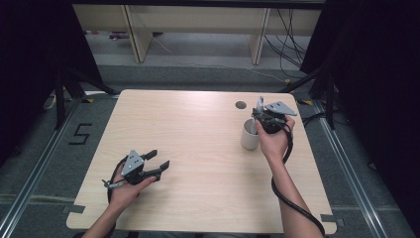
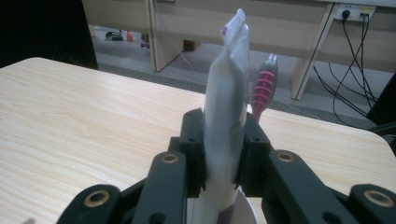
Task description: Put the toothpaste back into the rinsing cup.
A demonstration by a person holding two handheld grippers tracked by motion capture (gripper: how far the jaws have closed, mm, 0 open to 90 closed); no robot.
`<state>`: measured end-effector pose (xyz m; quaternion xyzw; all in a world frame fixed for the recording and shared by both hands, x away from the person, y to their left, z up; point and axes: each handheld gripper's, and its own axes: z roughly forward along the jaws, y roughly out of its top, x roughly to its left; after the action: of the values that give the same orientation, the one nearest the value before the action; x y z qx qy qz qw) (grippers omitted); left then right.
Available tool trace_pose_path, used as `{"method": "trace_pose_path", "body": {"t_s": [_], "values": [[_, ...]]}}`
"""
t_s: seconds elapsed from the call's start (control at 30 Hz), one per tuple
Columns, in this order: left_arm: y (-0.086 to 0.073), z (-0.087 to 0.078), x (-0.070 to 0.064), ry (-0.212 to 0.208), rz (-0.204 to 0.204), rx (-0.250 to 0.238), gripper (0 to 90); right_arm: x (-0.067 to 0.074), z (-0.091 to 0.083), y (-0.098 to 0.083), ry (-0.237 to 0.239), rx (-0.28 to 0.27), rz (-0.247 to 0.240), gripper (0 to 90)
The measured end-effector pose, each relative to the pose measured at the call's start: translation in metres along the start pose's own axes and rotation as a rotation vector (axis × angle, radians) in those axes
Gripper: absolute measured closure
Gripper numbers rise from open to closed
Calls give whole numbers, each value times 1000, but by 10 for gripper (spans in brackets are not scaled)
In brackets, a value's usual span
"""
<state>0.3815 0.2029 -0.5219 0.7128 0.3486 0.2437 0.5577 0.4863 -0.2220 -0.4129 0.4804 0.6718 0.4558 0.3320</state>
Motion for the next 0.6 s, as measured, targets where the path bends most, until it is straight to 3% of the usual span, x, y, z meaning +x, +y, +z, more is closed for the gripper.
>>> {"method": "trace_pose_path", "body": {"t_s": [0.07,0.23,0.3,0.4,0.47,0.5,0.6], "values": [[0,0,0,0,3,1,326,-2,1,-1,1,-2,-17,760],[0,0,0,0,1,1,325,-2,2,-4,4,9,-5,759],[0,0,0,0,-1,0,325,-3,4,-5,4,9,-25,760],[0,0,0,0,2,3,325,-2,5,-8,-3,16,1,759],[0,0,0,0,2,4,325,-4,5,-8,-1,19,-21,759],[0,0,0,0,1,3,325,-2,4,-8,-4,30,9,759],[0,0,0,0,0,3,325,-2,6,-9,3,16,-15,759]]}}
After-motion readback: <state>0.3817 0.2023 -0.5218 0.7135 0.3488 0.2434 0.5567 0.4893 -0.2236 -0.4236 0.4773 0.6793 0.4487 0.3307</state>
